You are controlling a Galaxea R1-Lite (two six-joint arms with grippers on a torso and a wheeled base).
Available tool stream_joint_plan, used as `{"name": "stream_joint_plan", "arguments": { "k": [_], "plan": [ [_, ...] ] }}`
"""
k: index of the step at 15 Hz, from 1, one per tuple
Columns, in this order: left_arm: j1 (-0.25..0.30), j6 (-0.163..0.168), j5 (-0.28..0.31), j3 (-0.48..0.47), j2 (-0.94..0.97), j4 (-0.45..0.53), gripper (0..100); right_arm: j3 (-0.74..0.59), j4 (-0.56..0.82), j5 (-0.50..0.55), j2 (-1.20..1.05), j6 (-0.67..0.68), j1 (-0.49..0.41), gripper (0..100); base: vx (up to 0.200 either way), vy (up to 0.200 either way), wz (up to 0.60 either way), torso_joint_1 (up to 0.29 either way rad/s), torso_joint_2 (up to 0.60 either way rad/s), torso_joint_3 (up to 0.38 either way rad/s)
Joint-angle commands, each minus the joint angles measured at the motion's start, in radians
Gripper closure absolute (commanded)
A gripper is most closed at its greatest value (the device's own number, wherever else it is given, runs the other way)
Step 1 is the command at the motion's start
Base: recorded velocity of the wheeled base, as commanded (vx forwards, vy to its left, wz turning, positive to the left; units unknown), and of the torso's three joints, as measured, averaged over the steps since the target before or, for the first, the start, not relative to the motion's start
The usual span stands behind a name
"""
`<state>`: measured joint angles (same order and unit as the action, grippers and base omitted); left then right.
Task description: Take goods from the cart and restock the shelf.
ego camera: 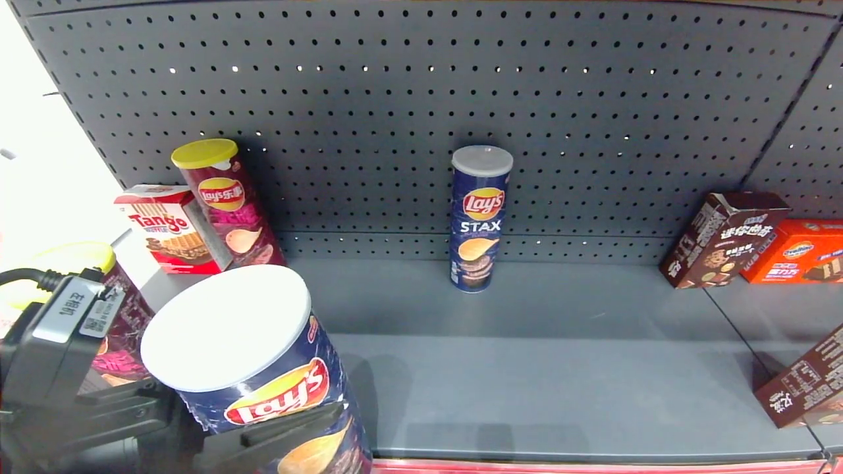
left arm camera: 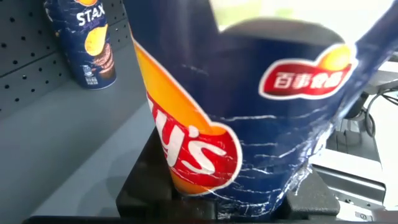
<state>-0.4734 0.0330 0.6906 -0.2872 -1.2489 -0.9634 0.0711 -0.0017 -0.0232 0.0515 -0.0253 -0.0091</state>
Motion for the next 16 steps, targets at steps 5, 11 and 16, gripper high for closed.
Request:
{"name": "stream_joint_plan", "arguments": {
  "k": [5, 11, 16],
  "plan": [
    [0.001, 0.016, -0.003, 0.02, -0.021, -0.005, 100, 0.389, 0.002, -0.064, 0.442, -0.016, 0.047, 0, 0.0, 0.0, 0.0, 0.0, 0.0, 0.0],
    [0.001, 0.015, -0.005, 0.013, -0.021, -0.003, 100, 0.55, -0.055, -0.15, 0.783, -0.087, 0.252, 0, 0.0, 0.0, 0.0, 0.0, 0.0, 0.0],
    [0.001, 0.013, -0.019, 0.013, -0.021, -0.001, 100, 0.593, -0.239, -0.346, 0.979, -0.077, 0.305, 0, 0.0, 0.0, 0.0, 0.0, 0.0, 0.0]
  ]
}}
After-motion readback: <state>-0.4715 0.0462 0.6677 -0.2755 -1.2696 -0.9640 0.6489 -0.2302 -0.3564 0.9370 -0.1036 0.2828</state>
